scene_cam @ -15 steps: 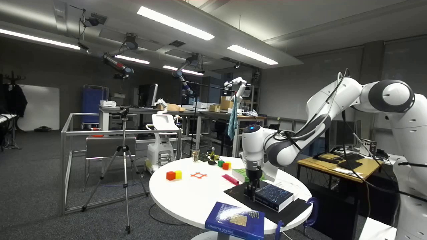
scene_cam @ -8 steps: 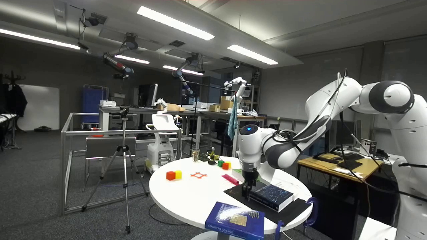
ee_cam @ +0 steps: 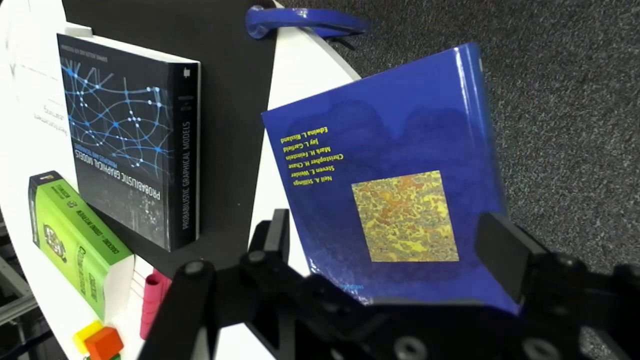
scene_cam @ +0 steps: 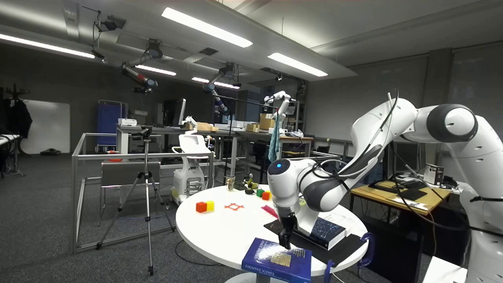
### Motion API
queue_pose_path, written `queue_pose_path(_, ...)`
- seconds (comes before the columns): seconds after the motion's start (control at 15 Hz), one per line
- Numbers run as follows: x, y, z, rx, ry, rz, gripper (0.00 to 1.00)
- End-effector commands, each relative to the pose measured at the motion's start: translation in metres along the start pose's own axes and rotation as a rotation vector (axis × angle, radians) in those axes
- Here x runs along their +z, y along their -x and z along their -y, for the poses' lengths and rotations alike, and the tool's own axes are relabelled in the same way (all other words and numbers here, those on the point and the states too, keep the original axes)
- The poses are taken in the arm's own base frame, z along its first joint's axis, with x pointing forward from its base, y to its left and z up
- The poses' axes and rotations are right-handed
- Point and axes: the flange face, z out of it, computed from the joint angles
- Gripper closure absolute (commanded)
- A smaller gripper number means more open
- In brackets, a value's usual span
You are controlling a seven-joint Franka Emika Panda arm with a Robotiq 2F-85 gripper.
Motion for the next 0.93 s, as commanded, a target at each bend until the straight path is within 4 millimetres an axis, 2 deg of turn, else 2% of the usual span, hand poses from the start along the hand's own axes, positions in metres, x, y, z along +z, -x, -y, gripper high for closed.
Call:
queue_pose_path(0.0, -0.003, -0.003, 0.027, -0.01, 0.038, -0.007, 0.0)
queue_pose_path(0.33, 0.006, 0.004, 0.062, -0.118, 0.056, -0.033, 0.0)
queue_pose_path(0.87, 0.022, 0.015, 0.102, -0.232, 0.178, -0.054, 0.0)
